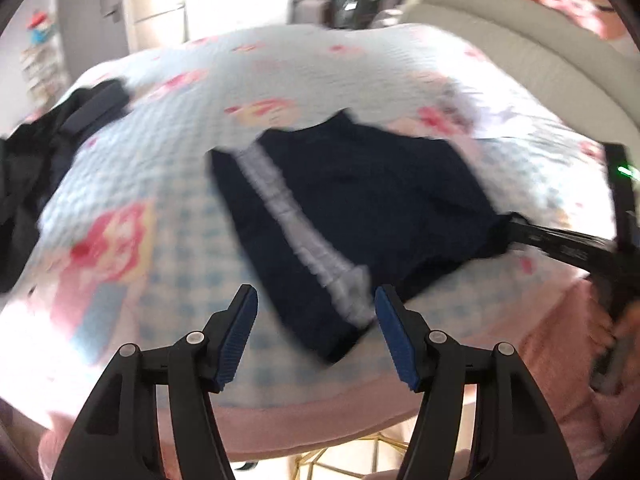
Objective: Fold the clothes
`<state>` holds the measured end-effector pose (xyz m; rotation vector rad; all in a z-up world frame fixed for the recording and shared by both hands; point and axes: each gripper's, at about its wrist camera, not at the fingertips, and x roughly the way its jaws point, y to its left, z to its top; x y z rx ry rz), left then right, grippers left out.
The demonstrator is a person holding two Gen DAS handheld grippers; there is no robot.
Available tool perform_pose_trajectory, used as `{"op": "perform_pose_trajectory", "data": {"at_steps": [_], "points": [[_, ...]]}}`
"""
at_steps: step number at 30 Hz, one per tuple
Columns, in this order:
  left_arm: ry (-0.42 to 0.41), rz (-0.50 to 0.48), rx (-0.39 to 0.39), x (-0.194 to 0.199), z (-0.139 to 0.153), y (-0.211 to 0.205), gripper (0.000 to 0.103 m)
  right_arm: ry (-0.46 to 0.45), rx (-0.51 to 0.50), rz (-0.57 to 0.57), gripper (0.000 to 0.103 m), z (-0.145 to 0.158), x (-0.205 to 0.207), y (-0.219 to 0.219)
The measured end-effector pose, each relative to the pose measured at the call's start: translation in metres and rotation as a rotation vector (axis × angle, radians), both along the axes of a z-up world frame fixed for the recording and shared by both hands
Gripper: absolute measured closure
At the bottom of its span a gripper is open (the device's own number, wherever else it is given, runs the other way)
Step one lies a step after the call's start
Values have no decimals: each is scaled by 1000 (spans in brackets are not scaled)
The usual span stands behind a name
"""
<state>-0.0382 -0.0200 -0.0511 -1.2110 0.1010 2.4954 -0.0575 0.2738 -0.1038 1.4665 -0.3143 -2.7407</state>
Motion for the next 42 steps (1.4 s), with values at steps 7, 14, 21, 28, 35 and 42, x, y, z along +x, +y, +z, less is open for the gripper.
{"op": "perform_pose_trajectory", "data": {"at_steps": [7, 14, 21, 28, 35, 42], "points": [[-58, -190, -80, -19, -31, 59, 41, -10, -10, 51, 87, 5, -10, -11], [-139, -157, -115, -35, -60, 71, 82, -46, -12, 59, 81, 2, -2, -14], [-106, -92, -11, -32, -40, 41, 88, -101, -15, 76, 81, -12, -3, -24], [-32, 57, 15, -39, -24, 9, 98, -120, -15, 98, 71, -16, -6, -40], [101, 144, -6, -35, 15, -12, 98, -59, 64, 186, 62, 1, -24, -71], [84, 154, -77, -30, 10, -20, 98, -142, 153, 219, 62, -33, -32, -100]]}}
